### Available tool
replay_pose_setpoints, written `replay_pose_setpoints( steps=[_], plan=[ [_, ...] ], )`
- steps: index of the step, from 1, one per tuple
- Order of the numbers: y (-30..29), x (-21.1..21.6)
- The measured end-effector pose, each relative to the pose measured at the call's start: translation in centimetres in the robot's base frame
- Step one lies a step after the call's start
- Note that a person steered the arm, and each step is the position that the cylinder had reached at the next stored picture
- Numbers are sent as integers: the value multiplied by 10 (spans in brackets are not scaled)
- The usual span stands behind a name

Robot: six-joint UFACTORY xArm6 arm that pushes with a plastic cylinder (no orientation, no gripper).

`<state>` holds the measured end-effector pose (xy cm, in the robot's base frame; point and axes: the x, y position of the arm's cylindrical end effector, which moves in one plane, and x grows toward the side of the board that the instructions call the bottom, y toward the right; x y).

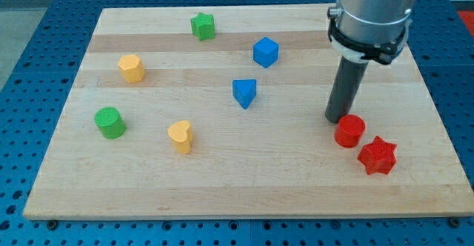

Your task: Move yellow heart towards bottom center

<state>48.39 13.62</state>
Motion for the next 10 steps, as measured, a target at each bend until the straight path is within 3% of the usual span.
replay_pose_setpoints(
  steps=[2, 6, 8, 10],
  plan=[
    [-7, 10],
    [-216, 0],
    [-260, -15],
    [-284, 1]
  ],
)
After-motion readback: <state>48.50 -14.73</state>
